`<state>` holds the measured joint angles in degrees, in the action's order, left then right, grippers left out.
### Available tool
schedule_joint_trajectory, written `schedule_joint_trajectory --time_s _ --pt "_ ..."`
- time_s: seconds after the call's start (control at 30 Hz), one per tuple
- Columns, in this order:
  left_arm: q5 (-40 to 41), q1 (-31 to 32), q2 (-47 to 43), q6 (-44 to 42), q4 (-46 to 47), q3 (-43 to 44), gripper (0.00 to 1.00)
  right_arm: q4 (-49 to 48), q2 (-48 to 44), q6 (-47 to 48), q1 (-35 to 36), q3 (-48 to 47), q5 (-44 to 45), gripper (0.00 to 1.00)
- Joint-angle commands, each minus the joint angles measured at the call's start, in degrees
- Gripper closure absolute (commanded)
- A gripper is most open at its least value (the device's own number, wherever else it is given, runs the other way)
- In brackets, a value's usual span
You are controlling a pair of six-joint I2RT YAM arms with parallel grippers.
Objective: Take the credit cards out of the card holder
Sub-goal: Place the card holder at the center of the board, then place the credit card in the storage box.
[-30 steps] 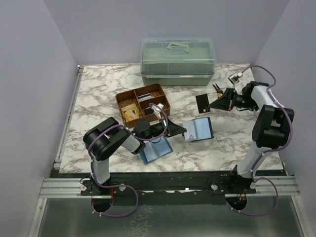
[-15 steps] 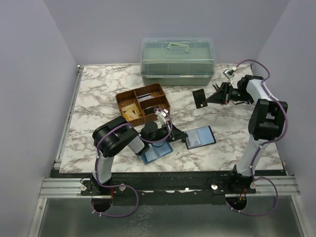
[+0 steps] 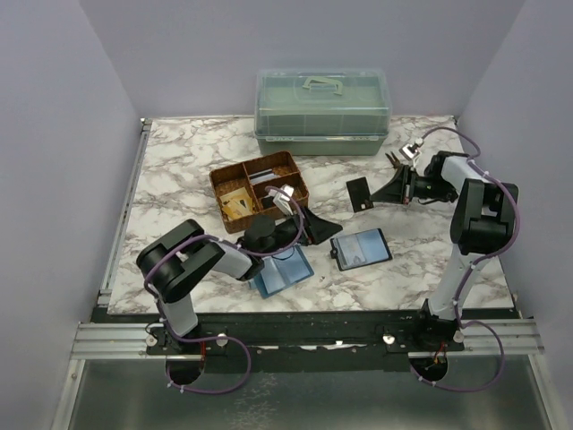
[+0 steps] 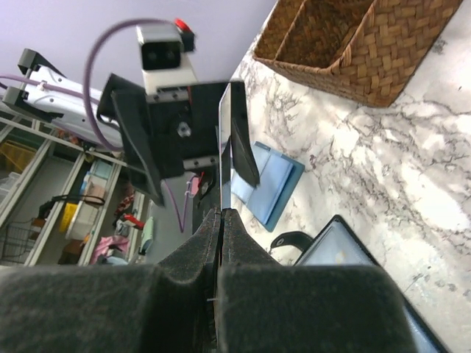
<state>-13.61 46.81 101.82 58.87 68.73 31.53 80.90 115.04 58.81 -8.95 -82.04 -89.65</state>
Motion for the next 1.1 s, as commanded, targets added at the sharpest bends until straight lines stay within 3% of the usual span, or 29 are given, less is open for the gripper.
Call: schedule_joint_trajectory --time_s 0.0,0.13,0.33,0.5,0.7,0.77,0.83,0.9,1.0,1.07 --pt "-2.1 -3.7 -1.0 0.6 5.6 2.1 0.01 0.7 -2.9 2.4 0.5 2.7 -4.5 1.00" --pt "-6.1 -5.1 4.4 5.3 12.3 6.4 0.01 0.8 -4.2 2.5 1.0 4.3 -4.7 1.00" --pt "-6.8 -4.2 9.3 6.4 13.0 12.9 0.01 0.7 -5.4 2.3 1.5 6.1 -4.9 1.00" --pt "-8.1 -3.2 11.7 7.4 13.1 16.4 0.08 0.7 -5.4 2.4 1.8 6.7 -4.9 1.00" --pt "-11.2 -2.8 16.3 11.5 15.6 19.3 0.52 0.7 -5.7 2.3 1.9 7.1 -4.9 1.00" --pt "-11.4 -2.9 18.0 13.6 18.3 19.3 0.82 0.7 -5.8 2.2 2.1 7.2 -4.7 1.00" --pt "-11.4 -3.0 19.1 15.1 21.0 18.8 1.00 0.7 -5.5 2.0 2.4 7.4 -4.5 1.00" --pt "-11.0 -3.1 18.9 15.0 22.0 17.8 1.00 0.7 -5.2 1.8 2.5 7.7 -4.3 0.96" --pt "-10.0 -3.5 16.1 12.6 21.9 14.5 1.00 0.7 -5.6 1.7 2.5 8.0 -3.6 0.66" --pt "-9.9 -4.4 12.8 10.8 20.3 11.4 1.00 0.7 -6.5 1.5 2.5 7.7 -2.7 0.56"
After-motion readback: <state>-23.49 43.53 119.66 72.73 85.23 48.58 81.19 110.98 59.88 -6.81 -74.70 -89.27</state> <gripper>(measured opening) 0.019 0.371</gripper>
